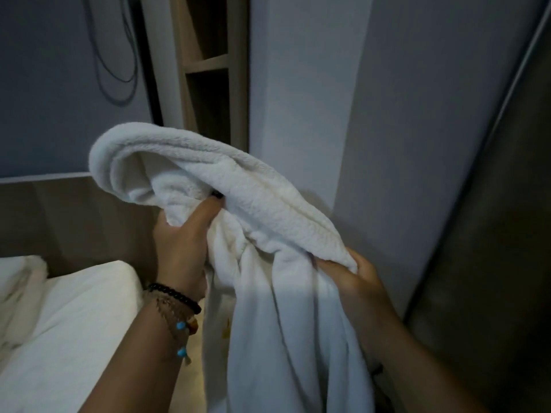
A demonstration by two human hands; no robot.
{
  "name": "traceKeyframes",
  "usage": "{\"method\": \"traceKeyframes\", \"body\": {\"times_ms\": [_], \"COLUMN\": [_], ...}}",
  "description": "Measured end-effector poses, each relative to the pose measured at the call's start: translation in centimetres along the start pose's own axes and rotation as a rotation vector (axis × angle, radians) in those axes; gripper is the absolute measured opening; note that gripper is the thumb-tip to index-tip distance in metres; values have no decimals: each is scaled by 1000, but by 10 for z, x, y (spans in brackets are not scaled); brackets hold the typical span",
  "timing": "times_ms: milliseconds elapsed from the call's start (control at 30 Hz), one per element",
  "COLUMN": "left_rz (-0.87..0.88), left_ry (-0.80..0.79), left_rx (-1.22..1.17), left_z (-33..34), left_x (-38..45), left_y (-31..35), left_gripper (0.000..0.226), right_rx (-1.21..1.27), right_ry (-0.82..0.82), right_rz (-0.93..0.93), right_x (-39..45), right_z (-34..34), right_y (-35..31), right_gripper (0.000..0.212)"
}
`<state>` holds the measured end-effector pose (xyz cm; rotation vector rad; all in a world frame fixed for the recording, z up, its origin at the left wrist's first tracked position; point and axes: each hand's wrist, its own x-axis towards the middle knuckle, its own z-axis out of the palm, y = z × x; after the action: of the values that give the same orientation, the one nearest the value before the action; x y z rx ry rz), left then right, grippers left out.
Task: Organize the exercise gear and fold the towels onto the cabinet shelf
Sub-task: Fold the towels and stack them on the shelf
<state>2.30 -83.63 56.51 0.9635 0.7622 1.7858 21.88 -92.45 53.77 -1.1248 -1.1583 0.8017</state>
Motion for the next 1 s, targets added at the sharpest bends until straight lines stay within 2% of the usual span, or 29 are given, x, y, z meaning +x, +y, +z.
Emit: {"method": "traceKeyframes", "body": {"times_ms": [67, 233, 367, 433, 600, 700, 800, 1000], "left_rz": [-4, 5, -3, -23, -142, -149, -184, -231], "left_ry": [43, 63, 143, 155, 225, 320, 415, 454], "left_rx": [28, 199, 341, 440, 649, 628, 545, 481], "left_z": [-23, -82, -119, -137, -185, -206, -219, -230], "left_x": [15, 58, 88, 98, 111, 115, 129, 180], "left_y": [-2, -6, -23, -34, -63, -76, -86, -115], "left_gripper": [40, 49, 55, 49, 42, 31, 32, 28], "right_rx": [-59, -323, -314, -328, -342, -334, -315, -268], "right_ry": [32, 3, 61, 52, 102, 81, 46, 3], "right_rz": [19, 45, 39, 69, 120, 128, 130, 181], "right_x": [14, 41, 63, 74, 105, 120, 136, 182], "right_z": [20, 75, 117, 132, 161, 183, 205, 246], "right_y": [9, 45, 76, 88, 113, 128, 147, 180], "right_gripper": [7, 4, 6, 11, 6, 6, 7, 7]}}
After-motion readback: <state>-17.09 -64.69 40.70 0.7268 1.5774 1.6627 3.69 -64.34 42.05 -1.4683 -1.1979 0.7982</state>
